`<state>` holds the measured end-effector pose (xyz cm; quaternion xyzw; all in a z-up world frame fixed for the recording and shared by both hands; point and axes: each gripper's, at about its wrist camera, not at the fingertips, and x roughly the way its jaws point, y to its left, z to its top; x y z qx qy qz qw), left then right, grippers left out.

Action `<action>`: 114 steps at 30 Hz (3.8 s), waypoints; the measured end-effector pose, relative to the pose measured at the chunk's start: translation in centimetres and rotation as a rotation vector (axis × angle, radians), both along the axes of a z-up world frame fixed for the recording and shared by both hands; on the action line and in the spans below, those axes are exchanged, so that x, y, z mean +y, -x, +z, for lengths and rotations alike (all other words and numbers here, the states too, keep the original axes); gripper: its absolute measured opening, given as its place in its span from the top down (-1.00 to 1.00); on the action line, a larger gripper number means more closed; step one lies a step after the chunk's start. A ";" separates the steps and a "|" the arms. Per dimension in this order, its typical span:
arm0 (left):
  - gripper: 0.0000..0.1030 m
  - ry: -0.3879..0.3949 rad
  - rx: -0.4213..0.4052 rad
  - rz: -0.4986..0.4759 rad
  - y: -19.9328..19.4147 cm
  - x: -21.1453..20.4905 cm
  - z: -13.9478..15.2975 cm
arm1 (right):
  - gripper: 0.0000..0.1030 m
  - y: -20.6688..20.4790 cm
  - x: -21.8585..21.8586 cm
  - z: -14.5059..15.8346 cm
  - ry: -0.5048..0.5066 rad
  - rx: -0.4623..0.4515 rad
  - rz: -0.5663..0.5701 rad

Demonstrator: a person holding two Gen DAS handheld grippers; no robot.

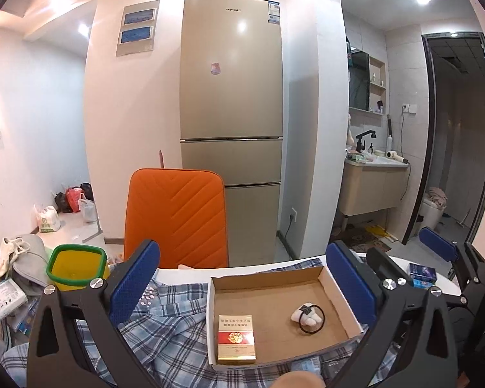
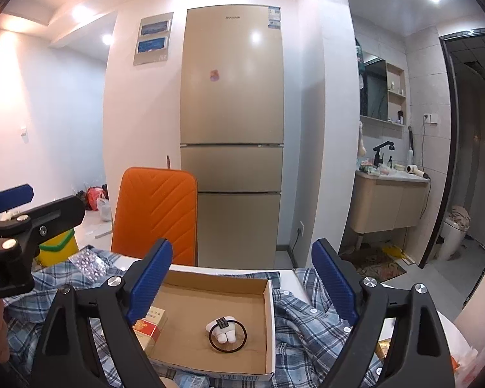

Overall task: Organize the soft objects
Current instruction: 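Raise both open grippers out of the box and back away, then lower the right gripper onto the gold Liqun cigarette pack and close it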

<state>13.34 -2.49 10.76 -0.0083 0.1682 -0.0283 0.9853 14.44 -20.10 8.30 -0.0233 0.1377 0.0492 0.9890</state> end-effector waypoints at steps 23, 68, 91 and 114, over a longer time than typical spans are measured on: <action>-0.99 -0.016 -0.046 0.005 9.4 0.3 -0.3 | -1.00 10.1 -3.8 0.9 -0.022 -0.055 -0.044; -0.99 0.009 0.248 -0.001 9.6 2.1 -13.2 | -1.00 10.5 -3.7 -9.7 0.040 0.245 0.048; -0.99 0.046 0.358 0.069 10.4 5.2 -15.0 | -1.00 6.2 5.7 -15.8 0.261 0.688 0.437; -0.99 0.004 0.372 0.043 9.9 4.5 -14.4 | -0.71 6.9 4.9 -15.4 0.234 0.673 0.431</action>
